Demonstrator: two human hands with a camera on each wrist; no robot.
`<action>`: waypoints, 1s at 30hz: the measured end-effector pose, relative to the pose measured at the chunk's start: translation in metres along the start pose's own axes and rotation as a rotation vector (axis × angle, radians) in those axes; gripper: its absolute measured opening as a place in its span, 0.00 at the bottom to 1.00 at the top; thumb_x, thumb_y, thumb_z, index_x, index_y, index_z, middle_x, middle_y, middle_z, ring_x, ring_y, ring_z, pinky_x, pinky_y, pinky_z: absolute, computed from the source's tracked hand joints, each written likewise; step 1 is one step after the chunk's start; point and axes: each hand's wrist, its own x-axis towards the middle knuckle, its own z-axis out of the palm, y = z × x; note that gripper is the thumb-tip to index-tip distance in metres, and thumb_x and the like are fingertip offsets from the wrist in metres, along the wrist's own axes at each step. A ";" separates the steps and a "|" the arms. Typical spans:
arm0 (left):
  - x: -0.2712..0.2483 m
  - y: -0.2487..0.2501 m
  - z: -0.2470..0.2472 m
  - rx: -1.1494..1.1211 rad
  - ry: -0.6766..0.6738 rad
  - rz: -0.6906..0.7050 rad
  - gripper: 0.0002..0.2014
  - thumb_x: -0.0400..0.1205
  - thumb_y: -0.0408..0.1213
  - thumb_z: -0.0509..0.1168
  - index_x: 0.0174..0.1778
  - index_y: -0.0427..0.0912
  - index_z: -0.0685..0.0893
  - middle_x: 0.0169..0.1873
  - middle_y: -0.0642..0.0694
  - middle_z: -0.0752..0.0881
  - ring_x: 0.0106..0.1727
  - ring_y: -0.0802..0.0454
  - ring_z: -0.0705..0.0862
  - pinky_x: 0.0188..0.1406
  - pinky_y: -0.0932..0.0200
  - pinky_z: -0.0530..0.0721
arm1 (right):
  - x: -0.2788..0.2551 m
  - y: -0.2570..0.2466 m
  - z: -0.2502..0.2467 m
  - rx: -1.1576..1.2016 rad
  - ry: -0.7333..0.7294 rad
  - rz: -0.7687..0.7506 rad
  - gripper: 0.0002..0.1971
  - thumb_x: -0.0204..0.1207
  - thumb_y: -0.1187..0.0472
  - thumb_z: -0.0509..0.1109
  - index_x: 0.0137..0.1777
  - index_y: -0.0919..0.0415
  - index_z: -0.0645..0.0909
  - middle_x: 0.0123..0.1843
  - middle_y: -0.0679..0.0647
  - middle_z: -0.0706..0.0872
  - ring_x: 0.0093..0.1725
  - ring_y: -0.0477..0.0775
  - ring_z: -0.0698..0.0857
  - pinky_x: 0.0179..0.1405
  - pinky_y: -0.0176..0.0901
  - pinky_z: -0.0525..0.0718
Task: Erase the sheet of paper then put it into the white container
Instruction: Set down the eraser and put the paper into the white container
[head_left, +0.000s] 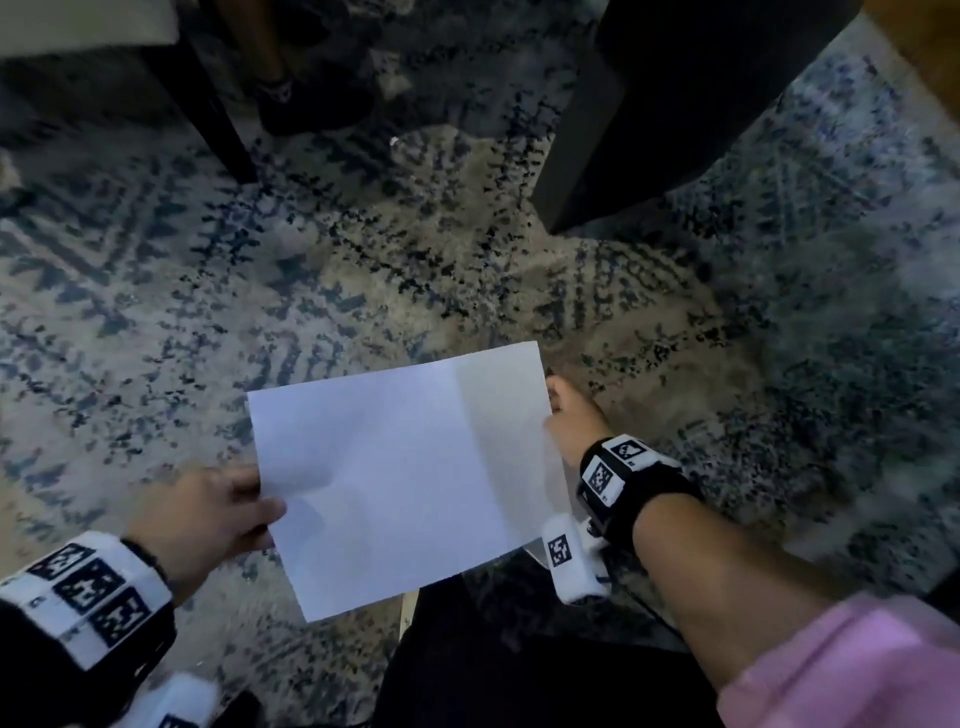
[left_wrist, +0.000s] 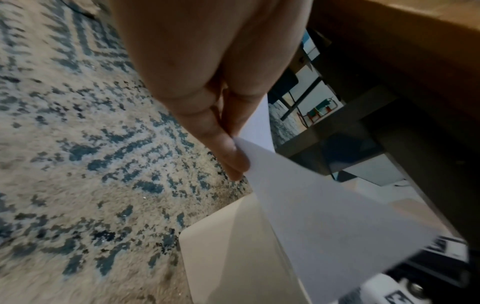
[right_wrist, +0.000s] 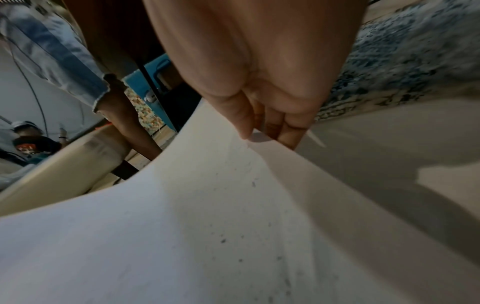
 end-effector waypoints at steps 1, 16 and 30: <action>0.000 -0.001 0.004 -0.001 0.009 0.013 0.11 0.76 0.20 0.62 0.50 0.32 0.85 0.43 0.34 0.88 0.36 0.40 0.82 0.25 0.65 0.86 | 0.003 0.007 0.002 -0.005 0.007 0.013 0.18 0.77 0.80 0.55 0.61 0.63 0.74 0.49 0.56 0.80 0.47 0.55 0.80 0.32 0.27 0.76; -0.025 0.011 0.041 -0.127 -0.046 0.064 0.15 0.76 0.17 0.60 0.36 0.41 0.85 0.24 0.58 0.90 0.37 0.50 0.85 0.22 0.72 0.83 | -0.063 0.035 0.069 -0.358 -0.424 -0.430 0.37 0.85 0.50 0.56 0.82 0.52 0.33 0.83 0.44 0.32 0.81 0.44 0.31 0.80 0.43 0.31; -0.038 0.030 0.051 -0.226 -0.101 0.033 0.15 0.76 0.16 0.57 0.52 0.34 0.83 0.46 0.32 0.88 0.39 0.42 0.83 0.26 0.71 0.85 | -0.055 0.037 0.055 -0.450 -0.381 -0.253 0.34 0.86 0.48 0.50 0.83 0.54 0.33 0.83 0.49 0.30 0.82 0.48 0.32 0.81 0.45 0.34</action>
